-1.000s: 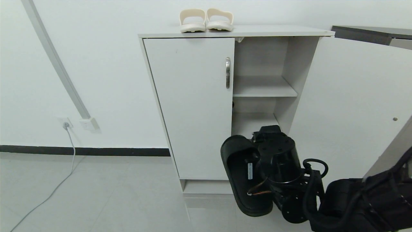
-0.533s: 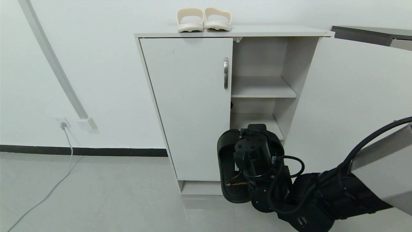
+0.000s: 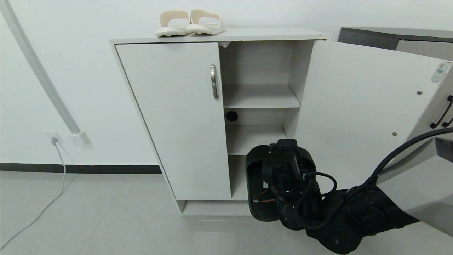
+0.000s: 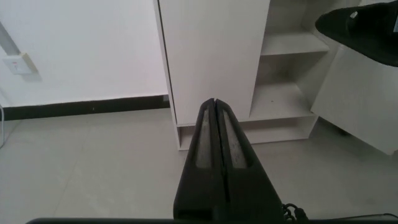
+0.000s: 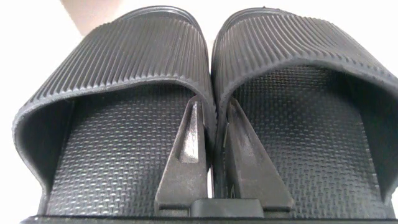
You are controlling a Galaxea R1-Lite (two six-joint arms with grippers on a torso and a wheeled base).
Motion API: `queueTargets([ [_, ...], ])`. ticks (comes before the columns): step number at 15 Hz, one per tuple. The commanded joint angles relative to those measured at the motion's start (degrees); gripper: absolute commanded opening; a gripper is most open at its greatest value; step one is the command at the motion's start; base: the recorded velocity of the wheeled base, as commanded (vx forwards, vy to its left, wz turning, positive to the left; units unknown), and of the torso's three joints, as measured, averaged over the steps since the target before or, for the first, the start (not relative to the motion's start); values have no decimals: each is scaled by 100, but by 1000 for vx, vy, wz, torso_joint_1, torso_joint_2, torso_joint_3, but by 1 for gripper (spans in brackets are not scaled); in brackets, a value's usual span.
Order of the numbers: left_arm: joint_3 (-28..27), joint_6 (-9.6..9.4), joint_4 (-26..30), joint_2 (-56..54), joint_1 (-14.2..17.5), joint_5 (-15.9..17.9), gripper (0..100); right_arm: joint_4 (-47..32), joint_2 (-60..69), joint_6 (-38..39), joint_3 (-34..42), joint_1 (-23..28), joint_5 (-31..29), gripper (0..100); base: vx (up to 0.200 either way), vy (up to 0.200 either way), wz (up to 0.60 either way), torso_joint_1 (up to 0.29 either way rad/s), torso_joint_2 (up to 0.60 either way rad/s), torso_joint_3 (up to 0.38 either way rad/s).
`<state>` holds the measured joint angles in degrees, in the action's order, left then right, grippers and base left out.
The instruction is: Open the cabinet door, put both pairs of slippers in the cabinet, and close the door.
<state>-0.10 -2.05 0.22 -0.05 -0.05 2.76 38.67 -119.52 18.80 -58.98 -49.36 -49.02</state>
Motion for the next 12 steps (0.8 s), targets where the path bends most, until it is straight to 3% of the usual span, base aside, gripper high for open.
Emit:
queueTargets([
  [1, 1, -6, 4, 14, -4, -3, 0, 185, -151, 10, 79, -12, 279, 0, 0, 0, 0, 0, 0, 0],
  [6, 1, -6, 4, 14, -4, -3, 0, 1275, -678, -623, 123, -12, 578, 0, 0, 0, 0, 0, 0, 0],
  [12, 1, 11, 4, 14, -4, -12, 0, 1415, -863, -658, -8, 14, 578, 0, 0, 0, 0, 0, 0, 0],
])
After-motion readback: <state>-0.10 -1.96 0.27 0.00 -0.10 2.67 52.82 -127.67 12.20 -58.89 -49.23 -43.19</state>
